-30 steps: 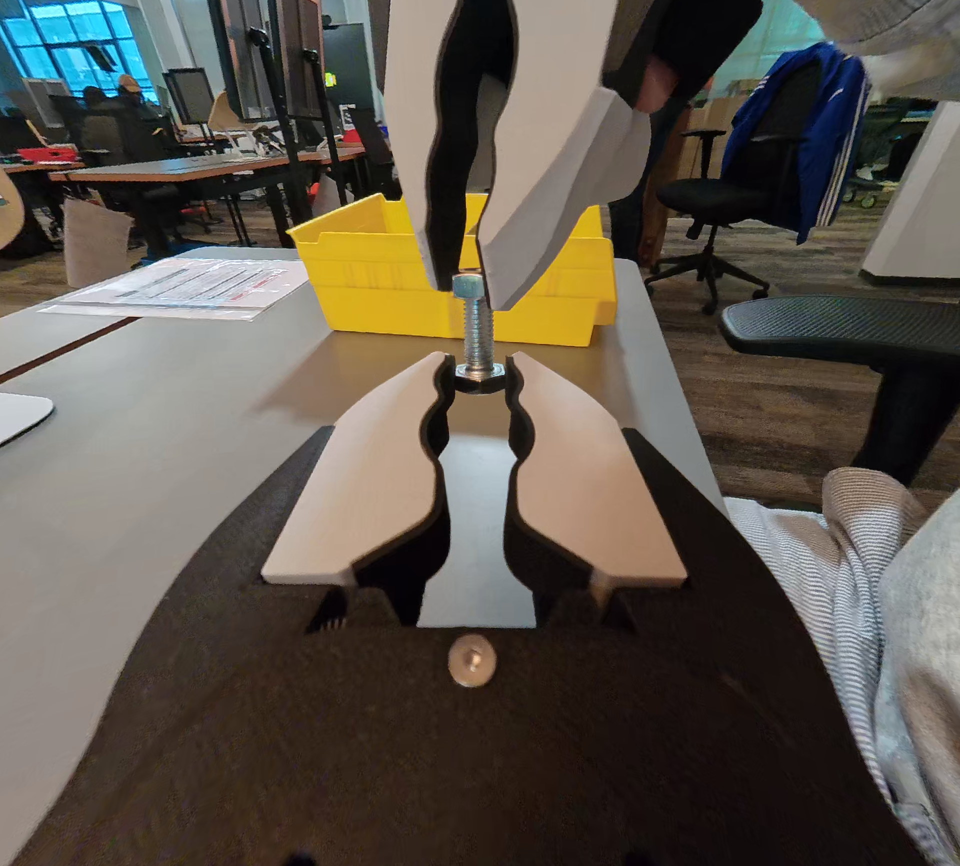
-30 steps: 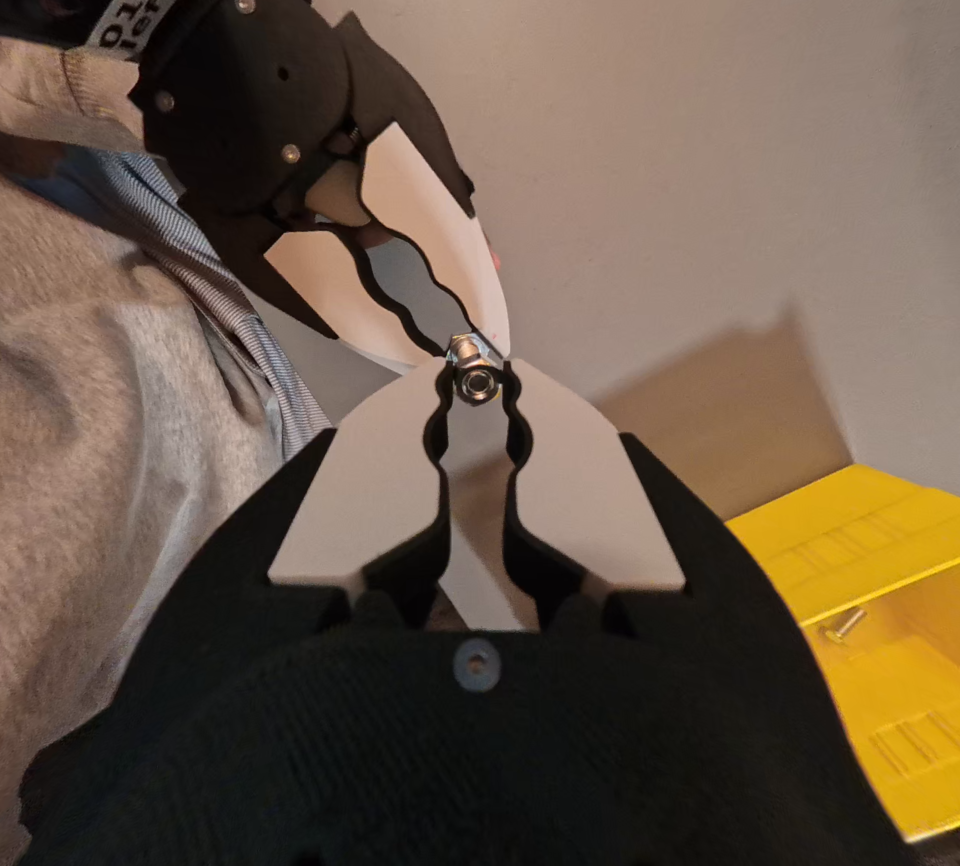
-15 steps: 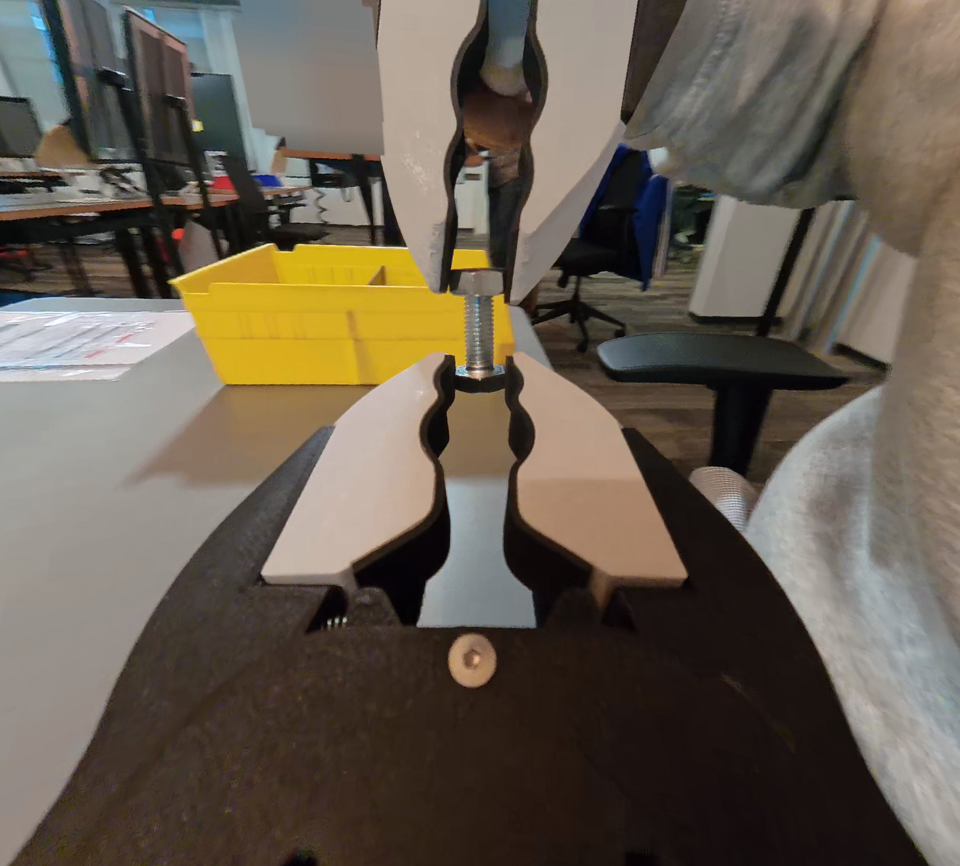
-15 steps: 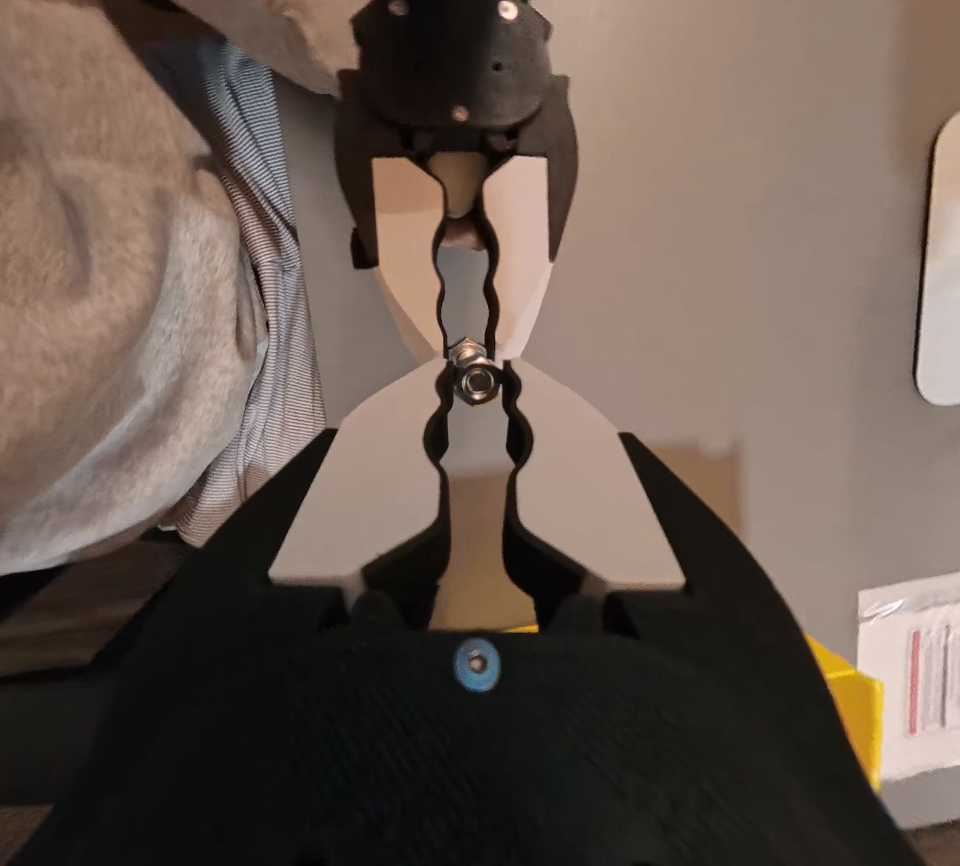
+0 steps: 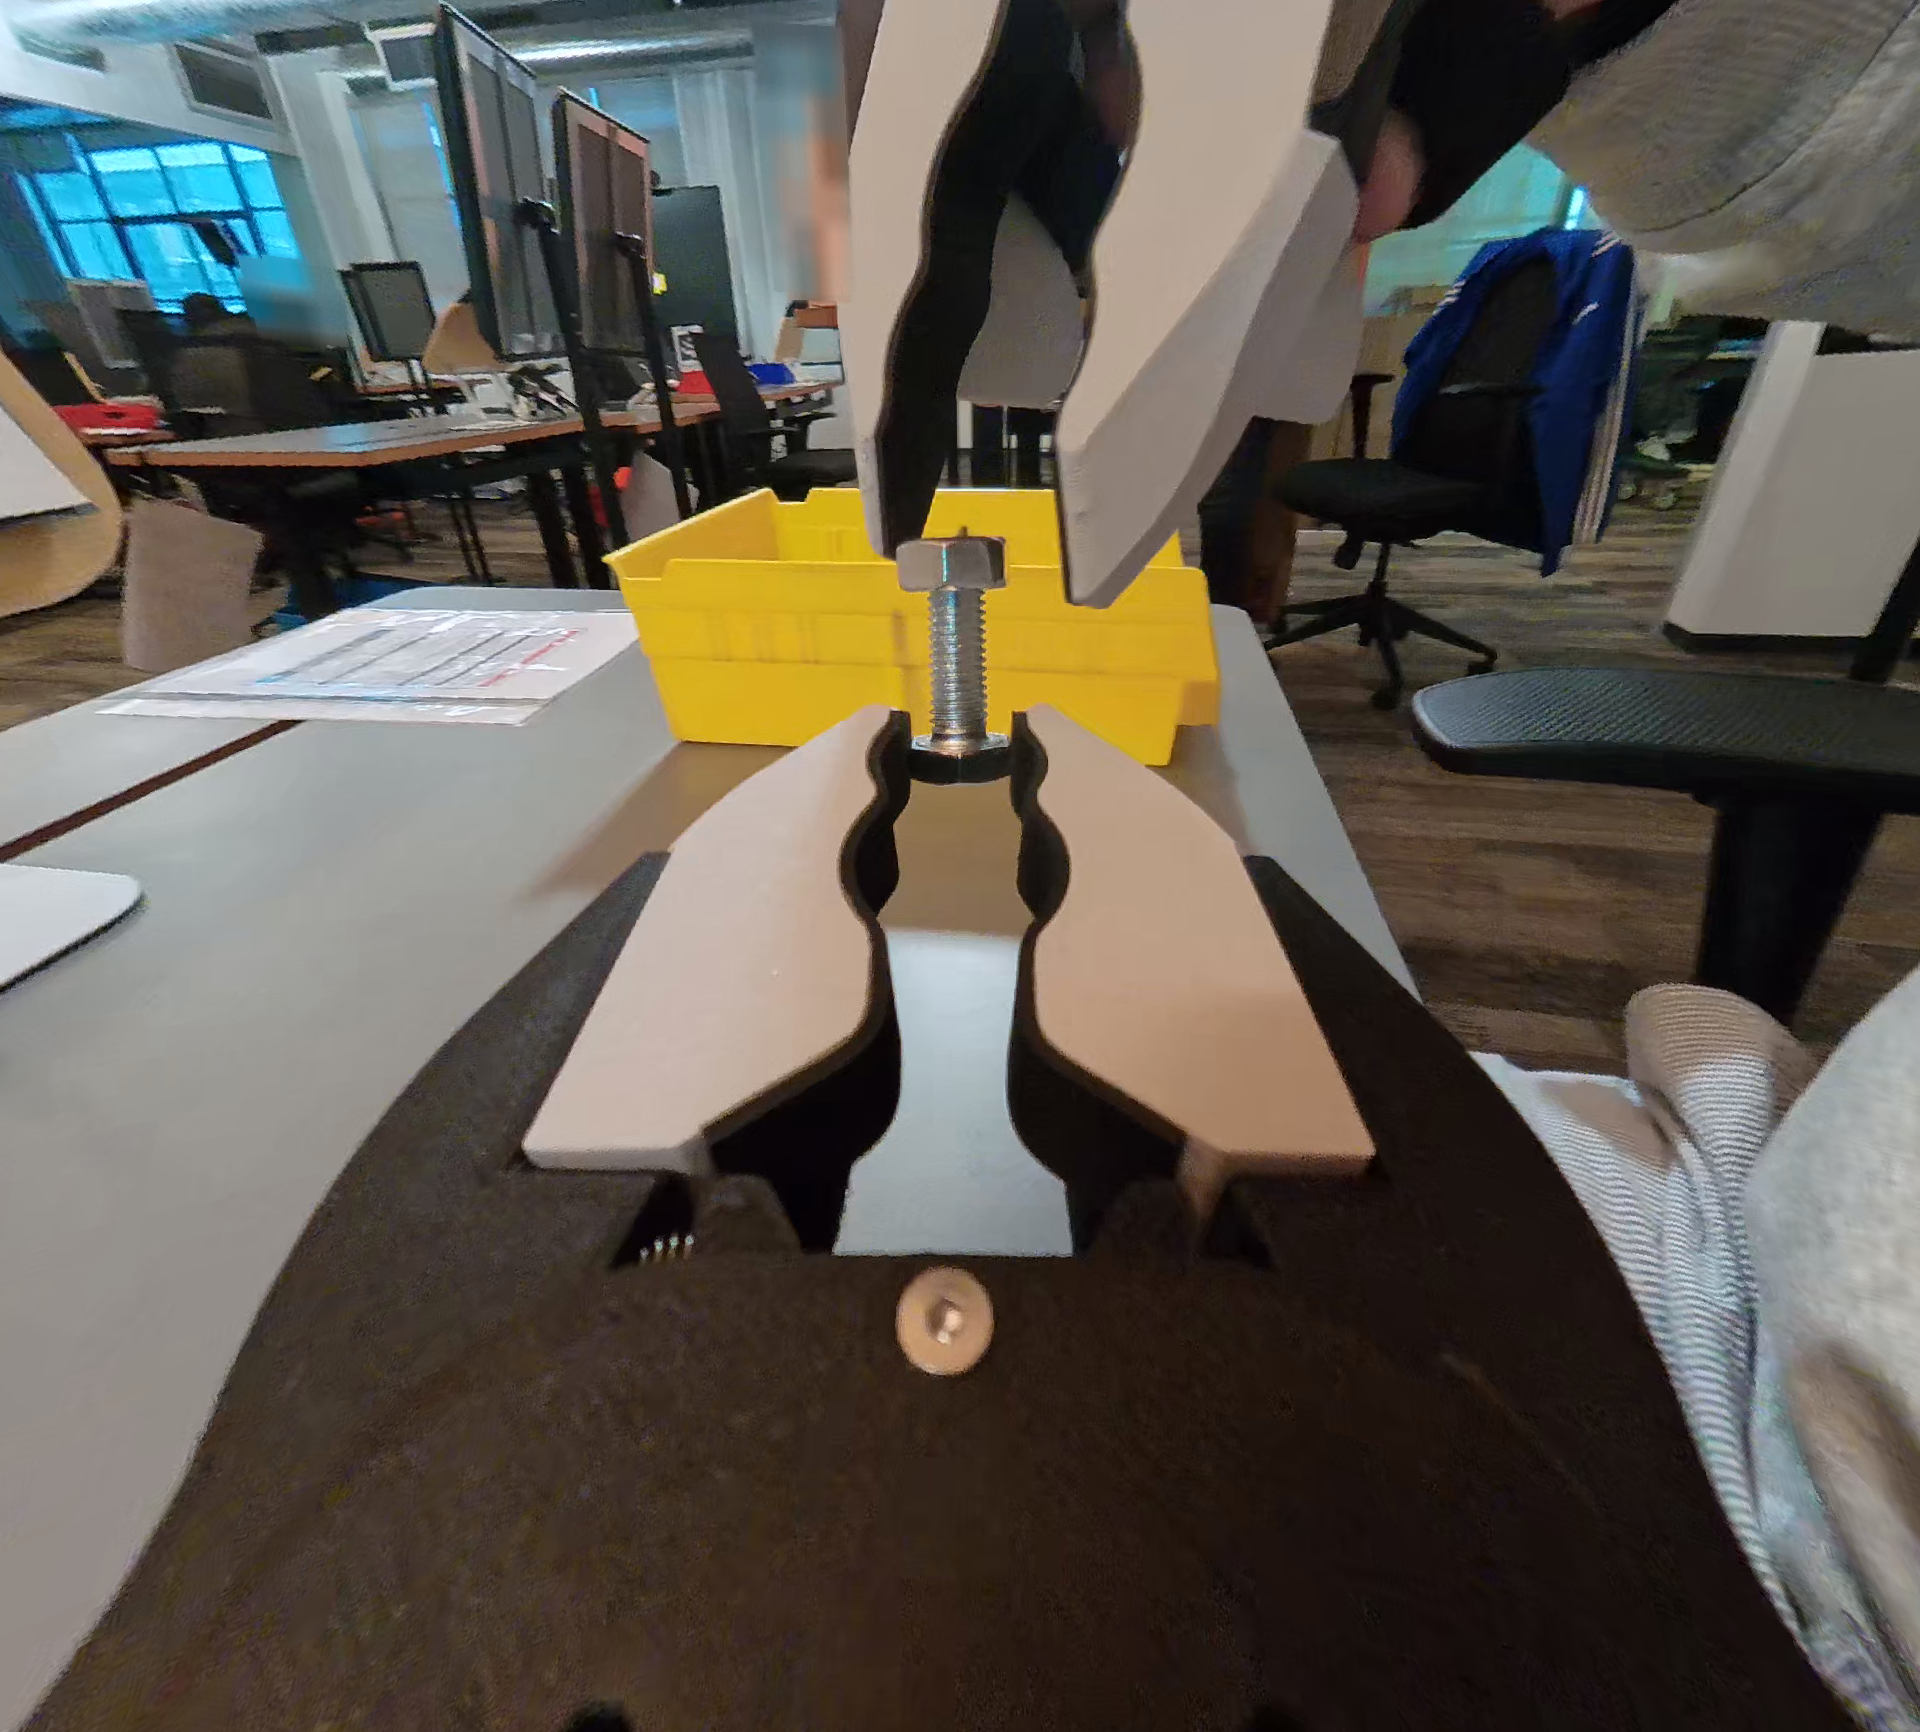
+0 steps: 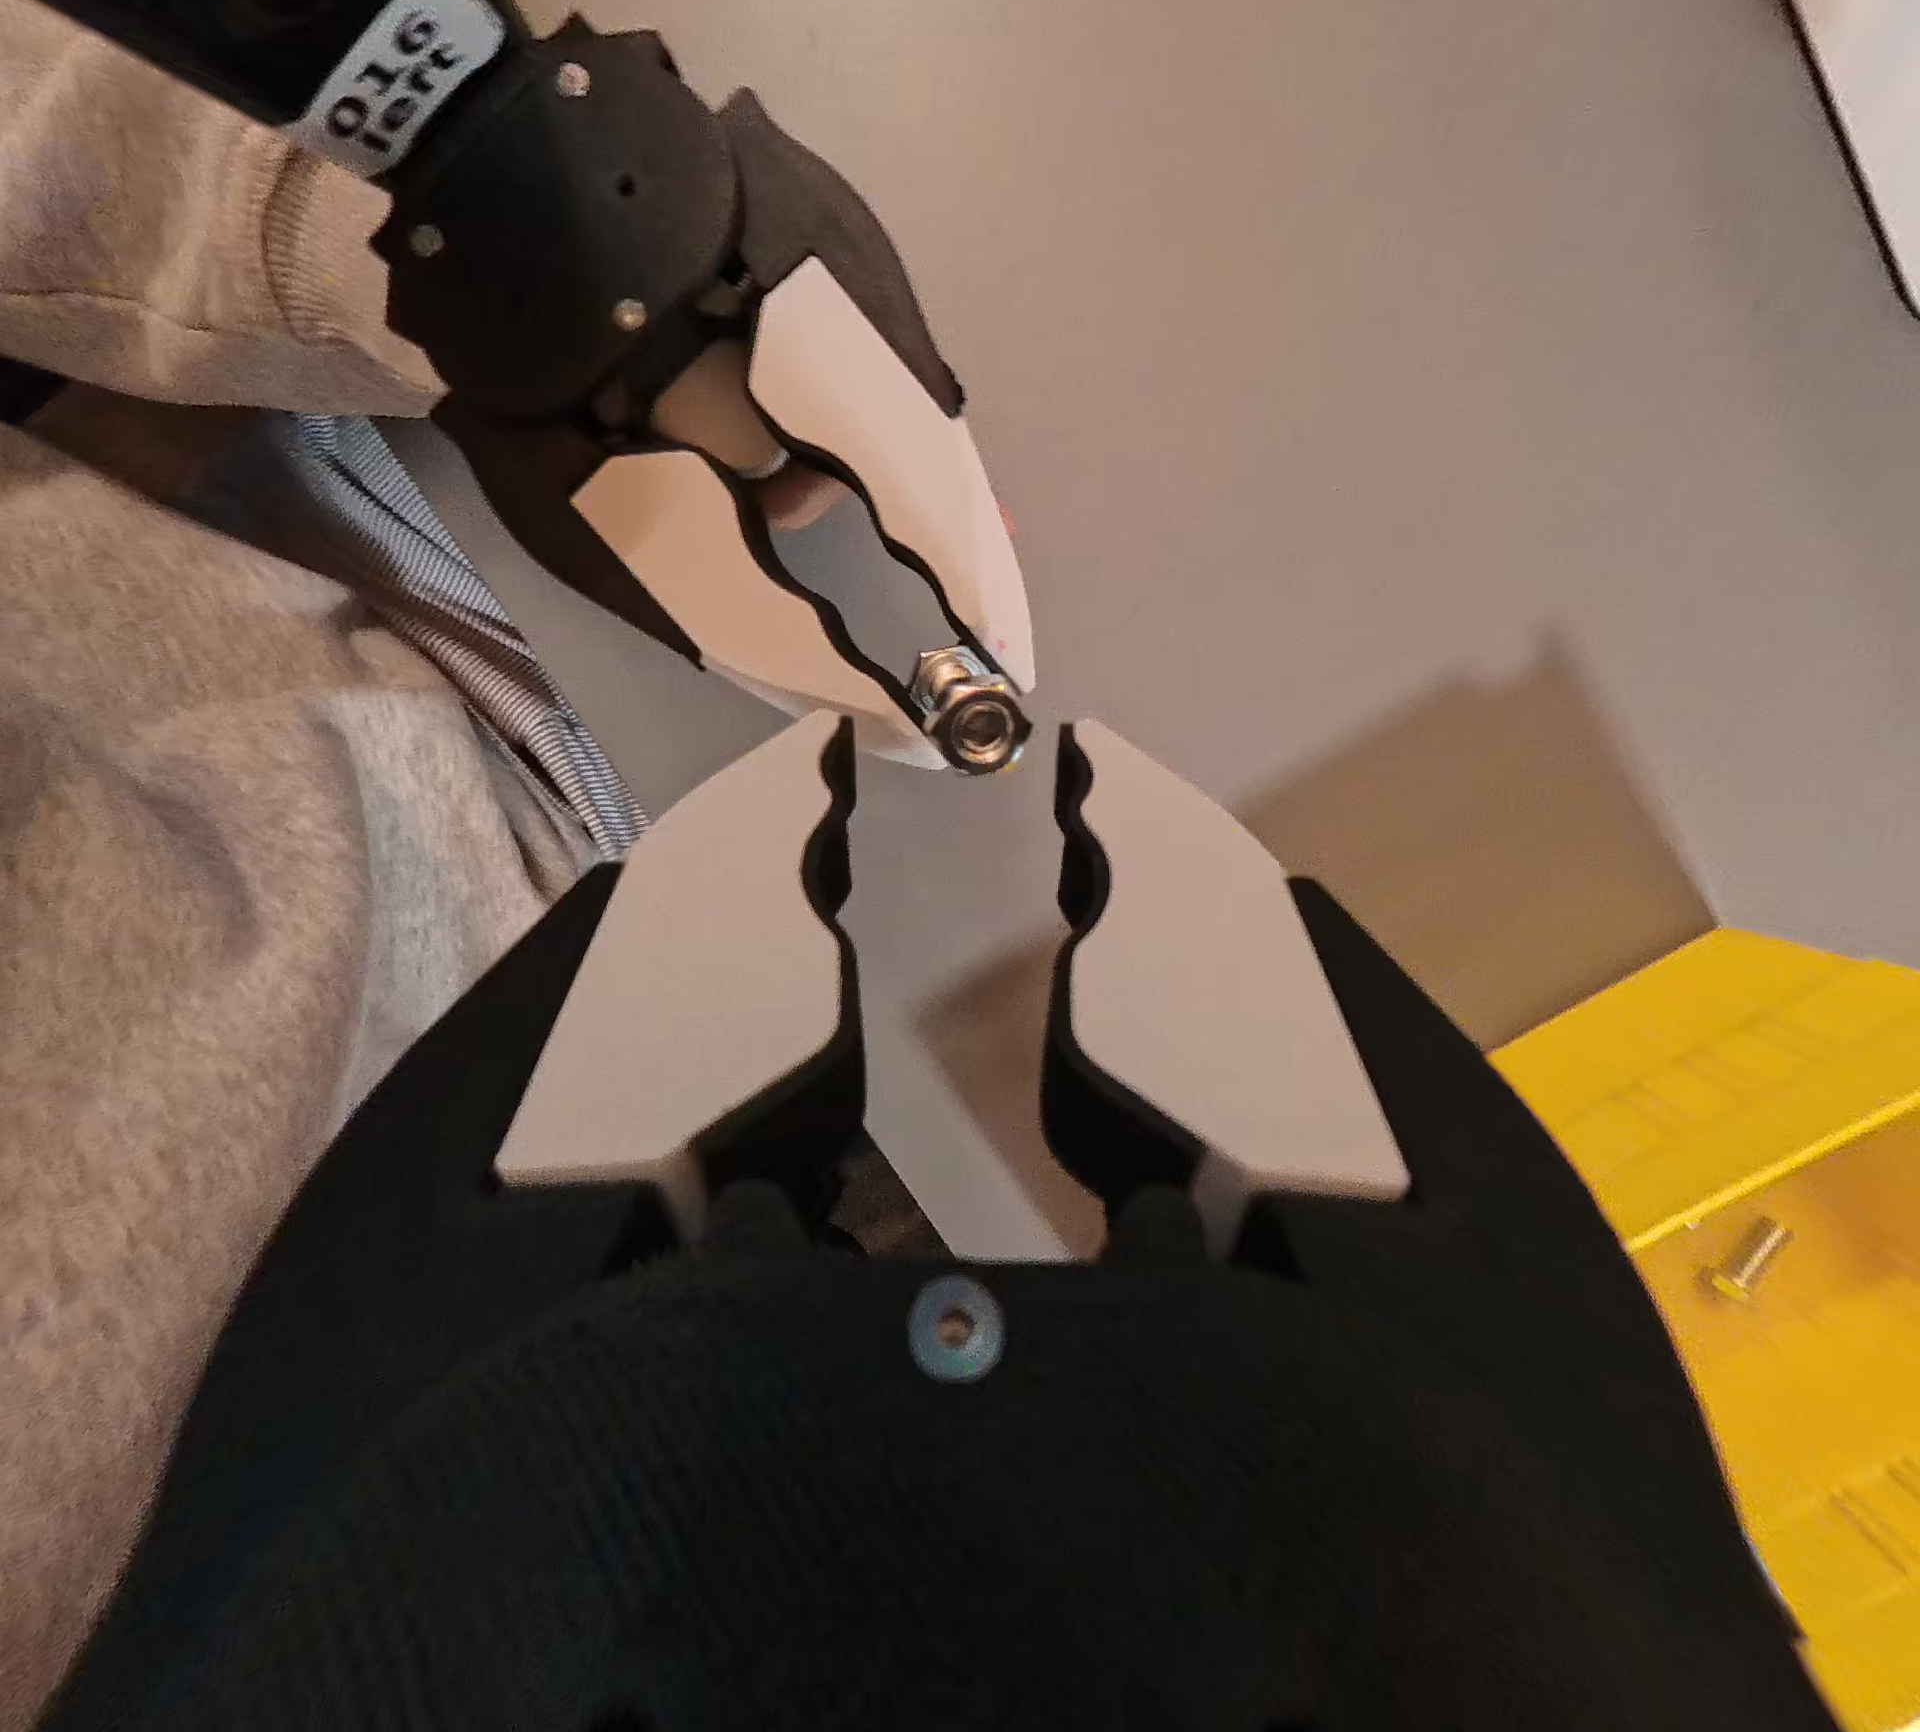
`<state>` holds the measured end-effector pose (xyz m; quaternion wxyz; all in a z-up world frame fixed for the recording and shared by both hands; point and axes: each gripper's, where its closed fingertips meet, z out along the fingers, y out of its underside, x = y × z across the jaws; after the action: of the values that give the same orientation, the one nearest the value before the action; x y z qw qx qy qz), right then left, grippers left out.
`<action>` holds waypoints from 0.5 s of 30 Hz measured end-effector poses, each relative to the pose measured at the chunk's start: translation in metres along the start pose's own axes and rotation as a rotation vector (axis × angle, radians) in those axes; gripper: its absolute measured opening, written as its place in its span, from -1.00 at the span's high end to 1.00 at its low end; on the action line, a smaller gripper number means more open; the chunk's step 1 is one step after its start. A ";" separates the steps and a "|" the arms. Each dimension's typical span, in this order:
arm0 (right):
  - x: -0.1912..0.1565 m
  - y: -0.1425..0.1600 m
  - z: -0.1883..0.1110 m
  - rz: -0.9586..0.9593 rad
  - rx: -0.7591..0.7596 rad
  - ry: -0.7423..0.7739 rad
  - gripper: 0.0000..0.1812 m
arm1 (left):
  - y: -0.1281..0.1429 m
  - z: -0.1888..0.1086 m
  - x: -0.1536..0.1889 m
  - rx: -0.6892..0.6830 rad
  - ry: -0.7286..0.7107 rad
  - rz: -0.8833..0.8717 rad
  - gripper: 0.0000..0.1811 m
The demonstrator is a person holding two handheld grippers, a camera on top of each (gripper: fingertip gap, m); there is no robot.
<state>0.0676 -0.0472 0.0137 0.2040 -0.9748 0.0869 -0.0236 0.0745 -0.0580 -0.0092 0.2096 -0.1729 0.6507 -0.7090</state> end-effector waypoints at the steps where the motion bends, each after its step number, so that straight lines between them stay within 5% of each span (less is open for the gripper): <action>1: 0.001 0.000 0.001 0.005 -0.006 0.006 0.62 | 0.000 0.000 -0.001 -0.001 -0.010 0.014 0.79; 8: 0.000 0.002 0.003 -0.043 -0.054 -0.031 0.80 | 0.001 0.001 0.003 -0.008 -0.001 0.035 0.79; 15: -0.020 0.008 -0.009 -0.449 -0.069 -0.153 0.80 | -0.008 -0.003 0.028 0.049 0.210 -0.044 0.79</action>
<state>0.0462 -0.0539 0.0182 0.1662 -0.9750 -0.1471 0.0085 0.0489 -0.0697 -0.0025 0.1287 -0.1067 0.6477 -0.7434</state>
